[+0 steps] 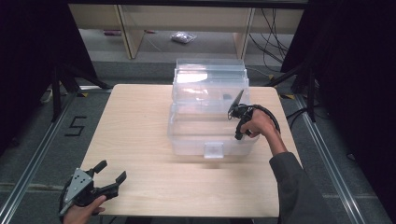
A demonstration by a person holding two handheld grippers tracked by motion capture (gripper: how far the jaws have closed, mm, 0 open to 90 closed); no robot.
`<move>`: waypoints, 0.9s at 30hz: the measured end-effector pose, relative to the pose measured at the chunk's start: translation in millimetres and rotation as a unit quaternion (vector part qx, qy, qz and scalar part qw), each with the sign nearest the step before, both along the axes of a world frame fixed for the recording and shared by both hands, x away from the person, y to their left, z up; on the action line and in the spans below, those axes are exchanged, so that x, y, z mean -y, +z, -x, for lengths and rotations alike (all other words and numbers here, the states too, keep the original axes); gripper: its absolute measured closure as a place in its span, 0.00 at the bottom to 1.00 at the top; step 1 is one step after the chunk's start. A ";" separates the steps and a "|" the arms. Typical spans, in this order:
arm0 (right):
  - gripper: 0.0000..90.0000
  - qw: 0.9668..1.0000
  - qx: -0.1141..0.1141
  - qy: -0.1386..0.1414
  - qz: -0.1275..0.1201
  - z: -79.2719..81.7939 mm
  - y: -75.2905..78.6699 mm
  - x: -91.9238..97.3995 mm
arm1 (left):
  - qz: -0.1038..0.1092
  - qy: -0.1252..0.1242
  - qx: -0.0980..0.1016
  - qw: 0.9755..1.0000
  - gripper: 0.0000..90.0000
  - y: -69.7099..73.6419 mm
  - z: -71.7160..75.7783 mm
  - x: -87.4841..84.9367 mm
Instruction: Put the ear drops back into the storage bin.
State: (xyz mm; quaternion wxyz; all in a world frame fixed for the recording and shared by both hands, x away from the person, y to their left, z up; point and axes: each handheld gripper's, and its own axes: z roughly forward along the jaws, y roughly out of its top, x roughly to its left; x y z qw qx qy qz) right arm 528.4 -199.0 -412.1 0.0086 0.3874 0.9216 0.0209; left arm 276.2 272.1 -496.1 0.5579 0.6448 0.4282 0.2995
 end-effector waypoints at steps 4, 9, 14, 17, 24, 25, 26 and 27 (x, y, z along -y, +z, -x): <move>0.67 1.000 -0.001 -0.002 -0.003 -1.0 -2.7 -0.6 | 0.000 0.000 0.001 1.000 0.16 0.2 0.5 -0.2; 0.67 1.000 0.003 -0.005 -0.003 -1.7 -7.1 0.4 | 0.002 0.000 0.003 1.000 0.16 -0.2 0.3 0.0; 0.67 1.000 -0.005 -0.017 -0.010 -0.4 -11.2 -1.7 | 0.002 -0.001 0.004 1.000 0.16 -0.2 0.1 0.1; 0.67 1.000 -0.001 -0.008 -0.003 -1.6 -14.4 -1.6 | 0.001 0.001 0.000 1.000 0.16 0.3 0.2 -0.3; 0.67 1.000 -0.003 -0.013 0.009 -3.2 -16.2 -4.1 | 0.000 0.002 0.001 1.000 0.16 0.2 0.4 0.1; 0.67 1.000 -0.001 -0.013 0.013 -3.3 -16.7 -4.6 | 0.001 0.002 0.001 1.000 0.16 0.2 0.5 0.0; 0.67 1.000 0.000 -0.003 0.004 -4.3 -18.1 -2.9 | 0.001 0.001 0.002 1.000 0.16 0.2 0.3 -0.2; 0.67 1.000 0.000 -0.003 0.005 -4.6 -18.3 -2.8 | 0.002 0.002 0.002 1.000 0.16 0.3 0.3 -0.3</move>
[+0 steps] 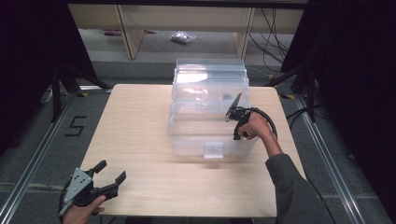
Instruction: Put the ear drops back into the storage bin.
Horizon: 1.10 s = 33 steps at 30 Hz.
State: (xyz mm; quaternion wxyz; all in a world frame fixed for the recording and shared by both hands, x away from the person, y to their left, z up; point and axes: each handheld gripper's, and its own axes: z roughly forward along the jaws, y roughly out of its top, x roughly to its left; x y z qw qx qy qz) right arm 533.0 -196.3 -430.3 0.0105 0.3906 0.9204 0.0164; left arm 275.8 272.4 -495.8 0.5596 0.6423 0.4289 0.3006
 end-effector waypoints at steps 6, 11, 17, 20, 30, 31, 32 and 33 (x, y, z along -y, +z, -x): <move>0.67 1.000 -0.003 -0.010 -0.014 -0.7 -2.8 1.0 | -0.001 -0.001 0.001 1.000 0.16 -0.1 -0.1 0.3; 0.67 1.000 -0.006 -0.014 -0.014 -0.1 -8.0 2.2 | -0.001 0.000 0.000 1.000 0.16 0.0 -0.1 0.0; 0.67 1.000 -0.004 -0.014 -0.016 -0.3 -11.9 3.9 | -0.005 0.001 -0.005 1.000 0.16 0.4 0.6 -0.2; 0.67 1.000 -0.001 -0.002 -0.012 -1.9 -13.0 5.7 | -0.005 0.002 -0.005 1.000 0.16 0.5 0.6 -0.2; 0.51 0.999 -0.003 -0.032 -0.034 2.0 6.4 0.9 | -0.005 0.001 -0.005 1.000 0.16 0.4 0.3 -0.3; 0.51 0.999 0.000 -0.035 -0.038 2.7 9.9 0.4 | -0.004 0.001 -0.004 1.000 0.16 0.4 0.2 -0.3; 0.50 0.999 0.004 -0.036 -0.038 3.1 12.3 0.1 | -0.005 0.001 -0.005 1.000 0.16 0.3 0.4 -0.3; 0.50 0.999 0.008 -0.029 -0.042 2.6 14.5 1.0 | -0.006 0.000 -0.005 1.000 0.16 0.3 0.5 -0.3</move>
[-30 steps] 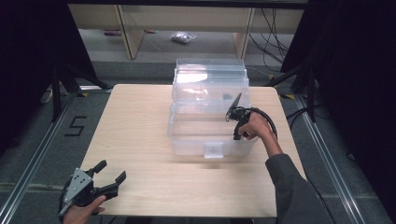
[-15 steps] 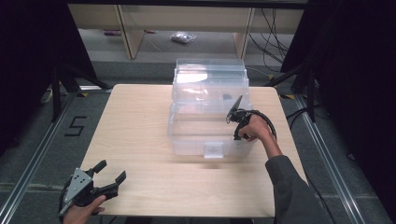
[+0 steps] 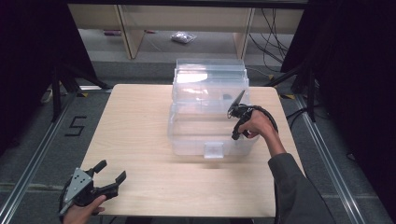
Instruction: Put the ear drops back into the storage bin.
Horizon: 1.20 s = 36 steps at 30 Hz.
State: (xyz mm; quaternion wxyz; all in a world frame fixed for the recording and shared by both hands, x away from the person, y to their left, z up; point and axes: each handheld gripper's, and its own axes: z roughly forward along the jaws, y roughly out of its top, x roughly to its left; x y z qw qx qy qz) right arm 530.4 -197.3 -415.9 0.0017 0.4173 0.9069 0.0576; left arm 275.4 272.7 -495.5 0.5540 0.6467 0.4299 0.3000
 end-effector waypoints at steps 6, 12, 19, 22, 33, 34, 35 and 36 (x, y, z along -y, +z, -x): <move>0.47 1.000 0.008 -0.013 0.000 1.3 9.9 1.3 | 0.001 0.001 0.000 1.000 0.16 0.0 0.0 -0.1; 0.44 1.000 0.027 -0.008 -0.010 1.8 18.0 6.6 | 0.001 0.001 0.000 1.000 0.16 0.2 0.0 -0.1; 0.41 0.998 0.042 -0.018 -0.032 4.4 26.8 12.6 | 0.001 0.002 0.001 1.000 0.16 0.1 0.0 0.2; 0.39 0.998 0.043 -0.021 -0.032 6.6 29.7 14.0 | 0.005 -0.001 0.008 1.000 0.16 -0.7 -0.7 0.4; 0.32 0.995 0.077 -0.023 -0.062 16.1 43.8 17.6 | 0.003 0.001 0.005 1.000 0.16 -0.3 -0.7 0.3; 0.31 0.994 0.084 -0.018 -0.063 17.0 45.2 18.2 | 0.005 0.001 0.005 1.000 0.16 -0.5 -0.8 0.4; 0.31 0.994 0.086 -0.018 -0.067 18.5 46.3 18.1 | 0.002 0.000 0.004 1.000 0.16 -0.4 -0.3 0.1; 0.30 0.993 0.089 -0.021 -0.069 20.6 48.7 18.1 | 0.004 -0.002 0.006 1.000 0.16 -0.9 -0.7 0.4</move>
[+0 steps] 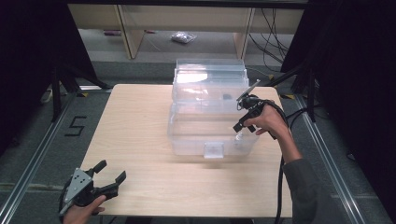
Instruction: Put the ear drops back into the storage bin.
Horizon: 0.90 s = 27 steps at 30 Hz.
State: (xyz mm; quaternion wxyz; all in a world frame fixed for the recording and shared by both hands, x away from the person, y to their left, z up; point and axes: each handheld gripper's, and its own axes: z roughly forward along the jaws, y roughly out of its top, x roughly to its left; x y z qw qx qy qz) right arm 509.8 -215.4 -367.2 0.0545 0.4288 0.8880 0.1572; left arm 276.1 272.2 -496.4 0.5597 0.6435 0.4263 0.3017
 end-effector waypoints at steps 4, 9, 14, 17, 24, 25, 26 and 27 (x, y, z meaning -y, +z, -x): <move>0.28 1.000 0.016 0.000 -0.016 7.8 6.1 0.8 | 0.000 0.002 -0.001 1.000 0.16 0.4 0.1 0.2; 0.27 0.999 0.027 0.007 -0.029 18.0 6.6 2.0 | -0.001 0.001 -0.002 1.000 0.16 0.2 0.0 0.2; 0.27 0.999 0.037 0.008 -0.039 26.7 7.3 4.6 | -0.002 0.003 -0.004 1.000 0.16 0.4 0.0 0.0; 0.26 0.998 0.043 0.003 -0.043 32.2 8.0 5.3 | -0.001 0.001 -0.004 1.000 0.16 0.1 -0.2 0.1; 0.24 0.996 0.060 0.003 -0.062 43.6 8.4 7.4 | -0.003 0.002 -0.005 1.000 0.16 0.3 0.1 0.3; 0.24 0.996 0.059 0.002 -0.067 45.5 8.2 7.4 | -0.002 0.001 -0.003 1.000 0.16 0.0 0.0 0.3; 0.24 0.995 0.065 0.008 -0.070 47.0 7.7 7.6 | -0.002 0.001 -0.003 1.000 0.16 0.0 0.0 0.4; 0.24 0.995 0.065 0.004 -0.071 49.5 7.8 7.2 | -0.001 0.000 -0.003 1.000 0.16 0.1 -0.1 0.4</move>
